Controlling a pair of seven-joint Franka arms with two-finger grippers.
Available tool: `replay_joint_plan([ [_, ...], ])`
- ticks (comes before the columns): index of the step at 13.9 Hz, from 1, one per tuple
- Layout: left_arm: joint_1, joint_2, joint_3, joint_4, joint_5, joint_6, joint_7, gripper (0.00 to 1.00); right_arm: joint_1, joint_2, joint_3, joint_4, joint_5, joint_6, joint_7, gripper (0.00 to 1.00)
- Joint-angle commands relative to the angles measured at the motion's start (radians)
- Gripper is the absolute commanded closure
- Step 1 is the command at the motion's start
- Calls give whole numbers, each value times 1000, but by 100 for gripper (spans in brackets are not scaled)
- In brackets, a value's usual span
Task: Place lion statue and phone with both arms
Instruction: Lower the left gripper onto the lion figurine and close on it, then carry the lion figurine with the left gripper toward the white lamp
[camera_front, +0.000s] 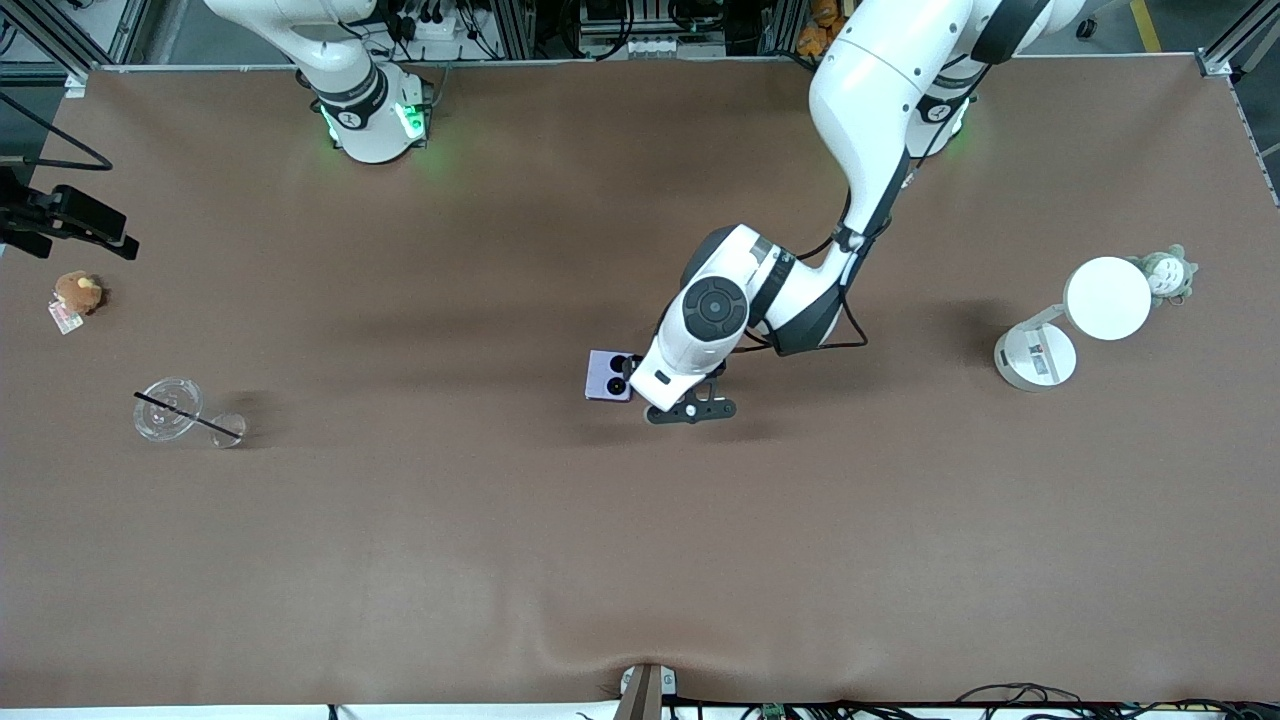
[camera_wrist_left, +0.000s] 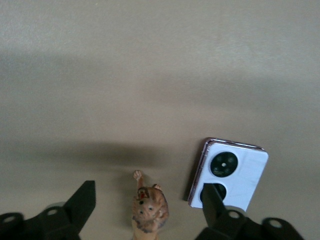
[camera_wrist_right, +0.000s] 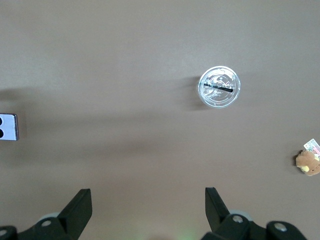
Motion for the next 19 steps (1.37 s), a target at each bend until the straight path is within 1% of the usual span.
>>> replay_joint_plan([
  [1,-8,-3,4,-40,-20,8,-34,19,-2,-13,6,-2,-12,-2,9,0],
  [3,-14,-6,2,-58,-20,8,-38,31,-2,-13,6,-2,-12,-2,9,0],
  [4,-15,-3,2,-57,-24,10,-38,32,-2,-13,6,-2,-12,-2,9,0],
  [5,-18,-1,2,-54,-33,10,-38,38,-2,-13,6,-2,-12,-2,9,0],
  [6,-21,-9,2,-57,-35,10,-32,58,-2,-13,6,0,-12,-2,9,0],
  [7,-20,-9,2,-60,-35,8,-26,80,-2,-13,6,1,-12,-2,9,0],
  [8,-20,-7,2,-57,-35,8,-28,89,-2,-13,6,1,-12,-2,9,0],
  [9,-17,-3,2,-55,-35,8,-26,100,-2,-13,6,1,-12,-2,9,0],
  [12,14,-16,4,-49,-35,-13,8,100,-2,-13,6,1,-12,-2,9,0],
  [16,121,-113,5,-58,-23,-188,104,100,-2,-13,6,1,-12,-2,9,0],
  [17,127,-124,13,-63,5,-223,113,100,-2,-13,6,1,-12,-2,11,0],
  [18,139,-145,14,-80,53,-231,115,100,-2,-13,6,1,-12,-2,11,0],
  [19,168,-176,13,-121,104,-228,118,100,-2,-13,6,1,-12,-2,9,0],
])
